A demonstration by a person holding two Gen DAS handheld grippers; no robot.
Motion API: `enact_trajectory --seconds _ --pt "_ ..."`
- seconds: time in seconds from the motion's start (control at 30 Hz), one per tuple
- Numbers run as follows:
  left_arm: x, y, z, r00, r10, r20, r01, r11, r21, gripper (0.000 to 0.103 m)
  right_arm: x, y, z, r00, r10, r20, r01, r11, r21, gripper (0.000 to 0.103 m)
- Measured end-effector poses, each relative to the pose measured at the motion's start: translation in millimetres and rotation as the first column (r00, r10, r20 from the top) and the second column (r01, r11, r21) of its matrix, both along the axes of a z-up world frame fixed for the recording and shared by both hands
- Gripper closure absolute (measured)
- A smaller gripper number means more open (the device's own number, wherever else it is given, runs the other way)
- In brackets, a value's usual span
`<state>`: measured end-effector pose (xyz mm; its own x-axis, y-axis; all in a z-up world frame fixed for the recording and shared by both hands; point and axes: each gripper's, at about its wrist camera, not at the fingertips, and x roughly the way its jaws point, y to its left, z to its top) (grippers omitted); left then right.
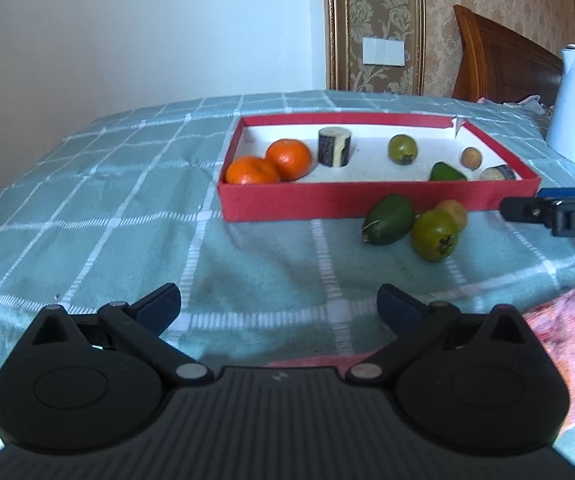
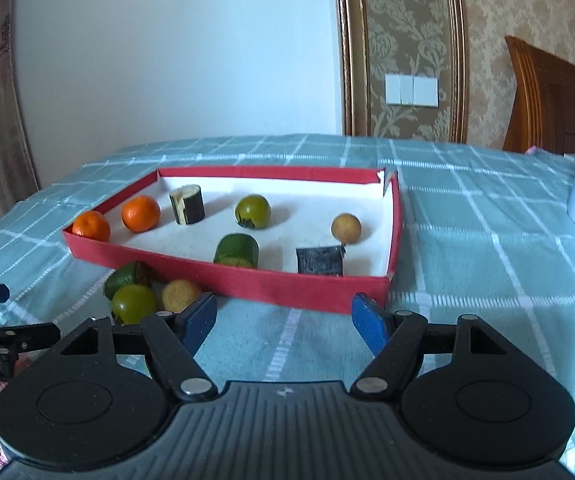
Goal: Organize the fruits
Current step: 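Withdraw the right tool from the tray, then move the left tool to the green round fruit beside the tray and grasp it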
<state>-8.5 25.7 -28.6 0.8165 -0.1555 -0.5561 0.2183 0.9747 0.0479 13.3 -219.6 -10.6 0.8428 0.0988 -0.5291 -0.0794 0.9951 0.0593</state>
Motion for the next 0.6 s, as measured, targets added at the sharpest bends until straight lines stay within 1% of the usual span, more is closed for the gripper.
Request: enact_trajectory --seconds 0.07,0.17,0.27,0.33,0.4,0.43,0.47,0.5,0.6 --pt "-2 -5 4 1.000 -0.006 0.007 0.006 1.000 -0.017 0.000 1 0 -2 1.000 0.000 -0.005 0.000 1.000 -0.002 0.029" --pt "-4 -13 10 0.998 -0.057 0.007 0.057 0.997 -0.055 0.000 0 0 -2 1.000 -0.024 0.008 0.024 1.000 -0.012 0.029" --pt "-6 -27 14 0.994 -0.107 0.007 0.107 0.992 -0.070 0.000 -7 -7 5 0.992 -0.094 0.080 0.095 0.995 -0.005 0.029" --pt "-6 -38 15 0.992 -0.128 -0.002 0.128 0.989 -0.078 0.000 -13 -16 10 0.976 -0.167 0.141 0.166 0.986 0.019 0.028" --pt "-6 -48 15 0.988 -0.151 -0.013 0.149 0.983 -0.105 0.002 -19 -26 14 0.955 -0.235 0.180 0.227 0.972 0.062 0.021" --pt "-6 -53 16 0.987 -0.161 -0.017 0.158 0.981 -0.111 0.003 -21 -31 16 0.946 -0.261 0.190 0.248 0.965 0.089 0.021" --pt "-7 -59 15 0.985 -0.171 -0.017 0.169 0.979 -0.111 0.005 -22 -37 17 0.939 -0.284 0.195 0.265 0.957 0.119 0.020" --pt "-7 -63 15 0.984 -0.178 -0.011 0.176 0.979 -0.106 0.013 -23 -42 18 0.933 -0.302 0.196 0.277 0.950 0.145 0.020" --pt "-5 -80 12 0.978 -0.205 -0.027 0.203 0.977 -0.070 0.027 -25 -51 19 0.922 -0.336 0.192 0.301 0.935 0.189 0.020"
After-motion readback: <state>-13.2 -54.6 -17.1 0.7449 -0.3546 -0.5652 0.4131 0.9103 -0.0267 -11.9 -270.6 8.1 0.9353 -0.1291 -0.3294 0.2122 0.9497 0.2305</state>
